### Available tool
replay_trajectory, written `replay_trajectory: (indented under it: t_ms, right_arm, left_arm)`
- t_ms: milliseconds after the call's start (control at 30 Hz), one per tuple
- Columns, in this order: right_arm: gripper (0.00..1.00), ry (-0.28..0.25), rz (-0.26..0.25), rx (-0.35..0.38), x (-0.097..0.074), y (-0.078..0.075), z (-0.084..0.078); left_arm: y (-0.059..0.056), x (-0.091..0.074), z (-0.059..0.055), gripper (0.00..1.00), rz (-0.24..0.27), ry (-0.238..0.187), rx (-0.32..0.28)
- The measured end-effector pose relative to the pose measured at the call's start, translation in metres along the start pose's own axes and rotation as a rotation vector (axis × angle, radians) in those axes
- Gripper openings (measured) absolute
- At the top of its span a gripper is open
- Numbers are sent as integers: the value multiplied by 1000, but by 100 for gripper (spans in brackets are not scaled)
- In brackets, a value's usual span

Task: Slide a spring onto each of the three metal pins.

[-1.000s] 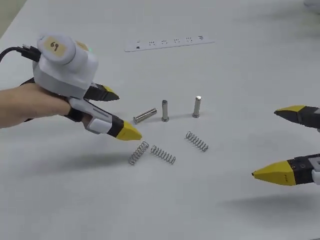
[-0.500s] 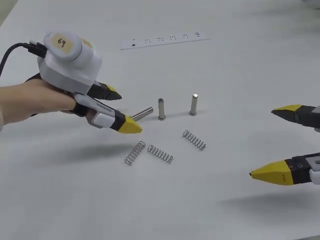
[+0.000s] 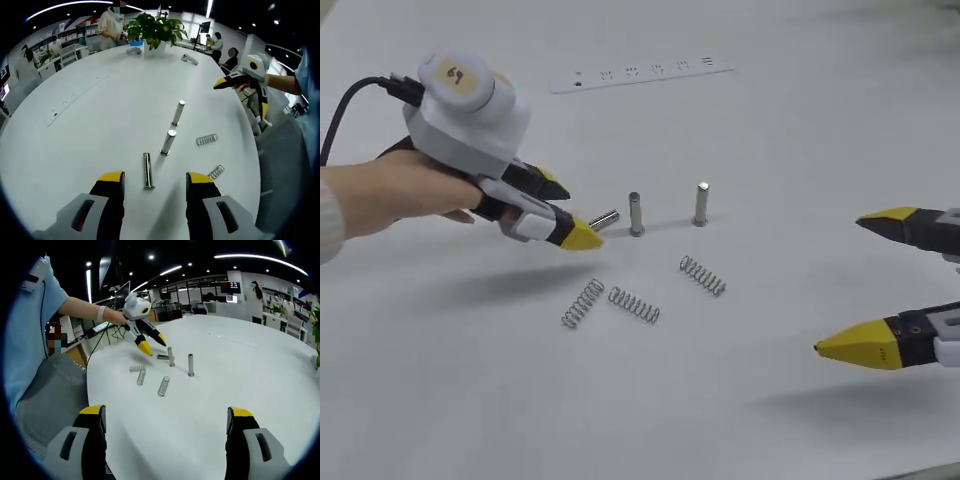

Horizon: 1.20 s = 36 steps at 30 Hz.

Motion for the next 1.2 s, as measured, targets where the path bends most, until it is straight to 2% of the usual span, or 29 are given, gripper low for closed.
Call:
replay_trajectory:
  t_ms: [533,1000,1200]
  right_arm:
    - [99,1,1,19,0,0,-6]
    - [99,-1,3,30,0,0,-10]
    - [99,0,2,36,0,0,-12]
  left_arm:
    - [6,13,4,29,26,13,5]
    - [7,25,10,15,24,24,9]
    - [7,31,9,10,26,46,15]
Point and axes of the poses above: the centre of the closed fingertips' face, and the gripper's own axes: x roughly forward along the fingers, y roughly to its left, z roughly out of its top, the point moved 1 cm from there along -x, roughly backward along the fingers, and after that the axes turned 14 degrees about z, right-handed, at the moved point
